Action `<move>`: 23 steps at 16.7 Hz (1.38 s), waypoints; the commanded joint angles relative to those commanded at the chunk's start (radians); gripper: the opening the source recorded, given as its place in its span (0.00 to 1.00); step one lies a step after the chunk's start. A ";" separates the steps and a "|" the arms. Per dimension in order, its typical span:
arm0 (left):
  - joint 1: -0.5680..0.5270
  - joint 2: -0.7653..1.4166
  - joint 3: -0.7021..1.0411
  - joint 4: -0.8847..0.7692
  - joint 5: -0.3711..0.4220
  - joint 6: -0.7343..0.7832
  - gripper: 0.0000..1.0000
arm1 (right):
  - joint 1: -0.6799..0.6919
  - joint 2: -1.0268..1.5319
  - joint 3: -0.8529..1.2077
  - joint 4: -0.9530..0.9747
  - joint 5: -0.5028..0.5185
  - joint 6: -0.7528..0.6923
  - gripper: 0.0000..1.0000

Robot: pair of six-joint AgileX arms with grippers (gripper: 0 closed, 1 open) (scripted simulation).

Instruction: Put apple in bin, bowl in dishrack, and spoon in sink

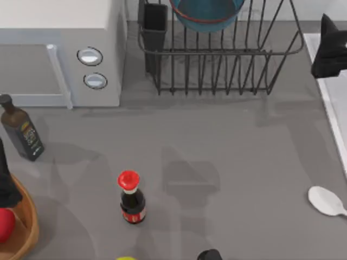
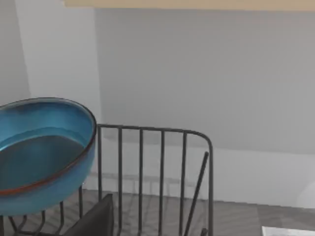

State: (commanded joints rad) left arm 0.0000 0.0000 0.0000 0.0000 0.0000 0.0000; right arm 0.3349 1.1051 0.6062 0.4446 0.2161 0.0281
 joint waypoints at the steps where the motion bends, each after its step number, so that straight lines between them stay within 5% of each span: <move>1: 0.000 0.000 0.000 0.000 0.000 0.000 1.00 | -0.034 -0.127 -0.075 -0.037 -0.036 -0.001 1.00; 11: 0.000 0.000 0.000 0.000 0.000 0.000 1.00 | -0.306 -1.026 -0.570 -0.397 -0.214 -0.024 1.00; 23: 0.000 0.000 0.000 0.000 0.000 0.000 1.00 | -0.331 -1.035 -0.549 -0.506 -0.215 -0.083 1.00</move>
State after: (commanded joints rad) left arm 0.0000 0.0000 0.0000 0.0000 0.0000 0.0000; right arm 0.0042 0.0704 0.0572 -0.0617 0.0012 -0.0547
